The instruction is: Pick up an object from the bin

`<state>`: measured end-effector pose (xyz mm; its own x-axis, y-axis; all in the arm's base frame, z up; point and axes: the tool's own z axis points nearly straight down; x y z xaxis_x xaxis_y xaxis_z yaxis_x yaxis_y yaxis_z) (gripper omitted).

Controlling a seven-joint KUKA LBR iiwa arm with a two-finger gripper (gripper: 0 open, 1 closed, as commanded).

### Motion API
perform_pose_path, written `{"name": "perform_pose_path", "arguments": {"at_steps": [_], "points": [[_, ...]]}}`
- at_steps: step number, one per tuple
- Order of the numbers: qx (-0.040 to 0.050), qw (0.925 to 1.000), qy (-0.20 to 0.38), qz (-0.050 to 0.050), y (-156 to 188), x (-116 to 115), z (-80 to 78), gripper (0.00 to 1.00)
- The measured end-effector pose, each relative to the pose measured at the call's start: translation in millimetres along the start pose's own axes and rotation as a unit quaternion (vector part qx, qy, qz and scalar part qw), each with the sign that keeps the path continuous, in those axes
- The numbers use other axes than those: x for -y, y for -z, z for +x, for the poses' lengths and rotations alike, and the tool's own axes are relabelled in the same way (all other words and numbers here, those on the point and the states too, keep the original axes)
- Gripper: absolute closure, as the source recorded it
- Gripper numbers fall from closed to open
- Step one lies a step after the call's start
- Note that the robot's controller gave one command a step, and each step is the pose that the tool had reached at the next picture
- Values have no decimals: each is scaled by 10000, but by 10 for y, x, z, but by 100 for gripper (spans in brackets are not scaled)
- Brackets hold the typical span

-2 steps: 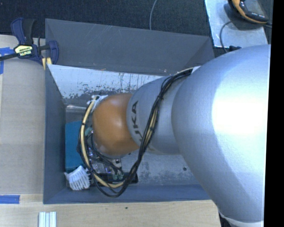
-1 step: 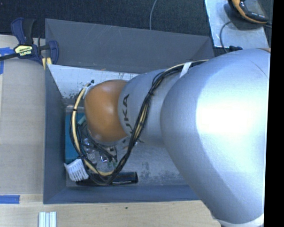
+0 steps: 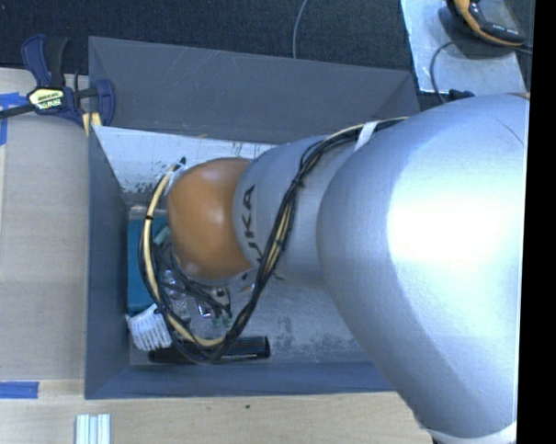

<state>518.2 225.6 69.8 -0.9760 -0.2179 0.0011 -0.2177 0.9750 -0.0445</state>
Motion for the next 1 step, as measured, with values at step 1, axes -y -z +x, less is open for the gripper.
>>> {"name": "perform_pose_path", "arguments": {"at_steps": [1], "points": [[-83,9999,78,26,-8,-7,-45,100]]}}
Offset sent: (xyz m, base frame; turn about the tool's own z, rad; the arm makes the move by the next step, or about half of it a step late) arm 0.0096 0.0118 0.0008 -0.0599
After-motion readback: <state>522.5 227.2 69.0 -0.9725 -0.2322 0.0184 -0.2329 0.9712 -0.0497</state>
